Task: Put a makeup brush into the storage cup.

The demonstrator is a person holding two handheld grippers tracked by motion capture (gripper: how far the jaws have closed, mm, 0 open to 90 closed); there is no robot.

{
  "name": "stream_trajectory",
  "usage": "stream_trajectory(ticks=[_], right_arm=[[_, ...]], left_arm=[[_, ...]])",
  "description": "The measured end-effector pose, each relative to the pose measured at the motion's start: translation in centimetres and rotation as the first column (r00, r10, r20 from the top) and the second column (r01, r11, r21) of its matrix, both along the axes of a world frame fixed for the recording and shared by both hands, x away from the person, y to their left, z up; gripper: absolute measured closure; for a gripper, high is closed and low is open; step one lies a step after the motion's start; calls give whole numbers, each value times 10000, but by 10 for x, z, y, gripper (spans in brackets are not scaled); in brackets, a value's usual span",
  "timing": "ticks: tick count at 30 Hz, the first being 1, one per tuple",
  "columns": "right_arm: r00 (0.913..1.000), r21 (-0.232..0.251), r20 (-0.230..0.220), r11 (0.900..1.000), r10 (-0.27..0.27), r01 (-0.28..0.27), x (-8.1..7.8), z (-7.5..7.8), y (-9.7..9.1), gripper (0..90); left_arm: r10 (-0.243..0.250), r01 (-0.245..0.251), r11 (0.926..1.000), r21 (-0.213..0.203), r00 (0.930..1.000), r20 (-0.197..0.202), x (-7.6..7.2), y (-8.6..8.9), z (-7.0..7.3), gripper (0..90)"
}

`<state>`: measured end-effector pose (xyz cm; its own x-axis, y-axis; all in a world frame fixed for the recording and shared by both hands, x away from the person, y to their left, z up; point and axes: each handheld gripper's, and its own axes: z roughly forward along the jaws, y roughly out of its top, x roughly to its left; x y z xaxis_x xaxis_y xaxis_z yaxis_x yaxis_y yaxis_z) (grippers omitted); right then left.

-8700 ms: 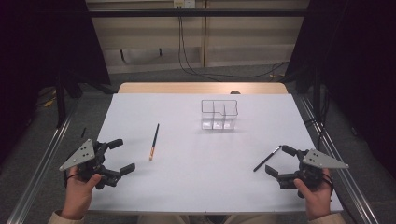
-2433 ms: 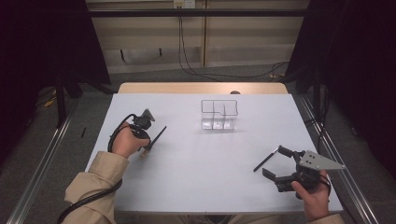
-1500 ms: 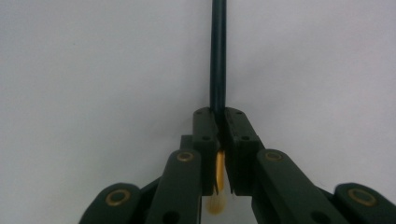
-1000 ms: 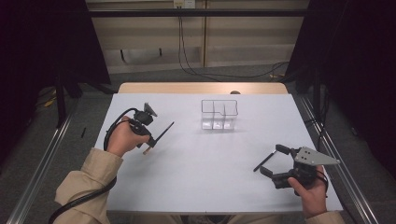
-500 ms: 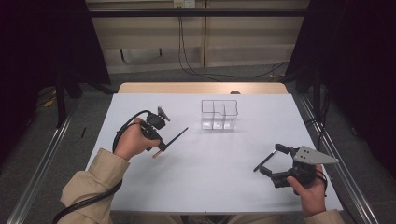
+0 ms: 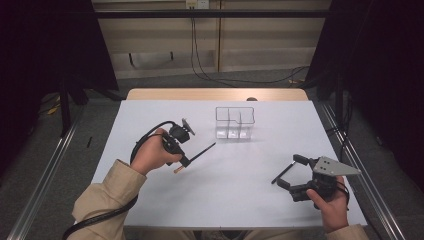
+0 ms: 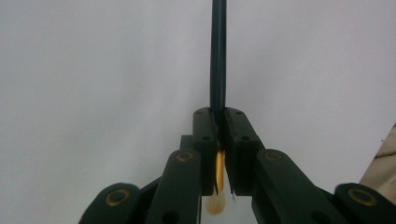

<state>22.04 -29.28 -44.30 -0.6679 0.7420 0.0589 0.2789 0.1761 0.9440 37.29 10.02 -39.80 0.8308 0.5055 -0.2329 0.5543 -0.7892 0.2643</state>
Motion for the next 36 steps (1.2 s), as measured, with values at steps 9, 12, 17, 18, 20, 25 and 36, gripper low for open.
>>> stream_trajectory(ticks=[9,12,17,18,20,25,36], right_arm=[[9999,-90,15,9999,100,-100,1,1,2,0],[9999,-112,-10,9998,161,-161,3,1,4,0],[9998,-126,-40,9997,216,-216,3,0,5,0],[9997,-103,-47,9997,237,-238,3,0,5,0],[9996,-104,-73,9996,255,-255,3,0,5,0],[9989,-159,-176,9989,431,-433,4,0,7,0],[9905,-593,-588,9900,1242,-1276,12,1,16,0]], left_arm=[[-840,838,9964,-130,9964,-113,-10,-21,1,840],[-1017,1016,9948,-54,9948,-109,-14,-28,0,840],[-1294,1294,9916,-52,9915,-144,-19,-38,-3,840],[-1406,1405,9901,-33,9899,-157,-20,-41,-3,840],[-1614,1613,9869,-85,9868,-130,-24,-46,-3,840],[-2015,2015,9795,-10,9794,-138,-31,-55,-2,840],[-2500,2498,9682,-122,9682,-97,-42,-65,-1,840]])
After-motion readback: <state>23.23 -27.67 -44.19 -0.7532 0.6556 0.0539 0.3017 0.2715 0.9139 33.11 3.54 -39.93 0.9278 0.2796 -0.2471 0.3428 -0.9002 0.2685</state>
